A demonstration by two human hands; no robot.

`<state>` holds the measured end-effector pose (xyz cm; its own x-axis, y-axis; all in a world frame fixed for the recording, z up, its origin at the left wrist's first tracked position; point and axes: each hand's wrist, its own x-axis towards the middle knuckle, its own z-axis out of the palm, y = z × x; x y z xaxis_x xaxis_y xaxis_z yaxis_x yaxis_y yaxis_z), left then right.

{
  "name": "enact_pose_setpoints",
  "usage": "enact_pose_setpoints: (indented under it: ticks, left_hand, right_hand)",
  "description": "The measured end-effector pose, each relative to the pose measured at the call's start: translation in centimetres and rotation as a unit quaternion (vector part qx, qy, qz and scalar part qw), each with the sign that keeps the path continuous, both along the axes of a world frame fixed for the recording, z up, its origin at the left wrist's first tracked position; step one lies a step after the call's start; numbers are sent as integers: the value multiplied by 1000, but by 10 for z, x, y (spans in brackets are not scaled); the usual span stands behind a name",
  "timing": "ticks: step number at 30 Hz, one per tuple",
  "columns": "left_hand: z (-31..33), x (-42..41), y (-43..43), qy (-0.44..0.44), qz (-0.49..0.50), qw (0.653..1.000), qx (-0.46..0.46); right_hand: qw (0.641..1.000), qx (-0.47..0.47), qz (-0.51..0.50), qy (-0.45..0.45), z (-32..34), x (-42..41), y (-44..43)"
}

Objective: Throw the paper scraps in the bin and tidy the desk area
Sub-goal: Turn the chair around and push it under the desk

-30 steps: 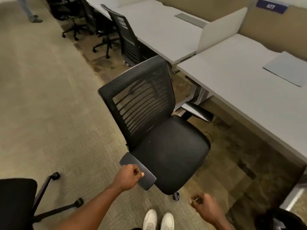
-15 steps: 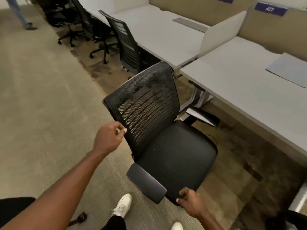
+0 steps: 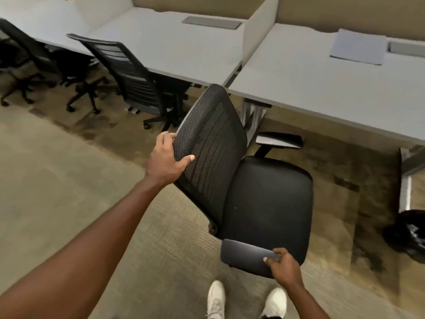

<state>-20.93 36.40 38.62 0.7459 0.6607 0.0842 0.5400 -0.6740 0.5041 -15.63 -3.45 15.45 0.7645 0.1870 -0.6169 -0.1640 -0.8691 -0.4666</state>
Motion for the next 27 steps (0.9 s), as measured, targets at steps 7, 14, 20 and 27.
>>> enact_pose_setpoints:
  ticks: [7,14,20,27]
  left_hand:
    - [-8,24,32,-37,74,951,-297]
    - [-13,40,26,-55,66,921,-380]
    - [-15,42,22,-62,74,903,-419]
    - [-13,41,8,-85,75,869,-482]
  right_hand:
    - [985,7,-170,23,-19,-46,5]
    - [938,105,-328,39,-29,-53,18]
    - [922,139,-361,28,-31,-56,17]
    - [892,178,-414,17,-28,-46,10]
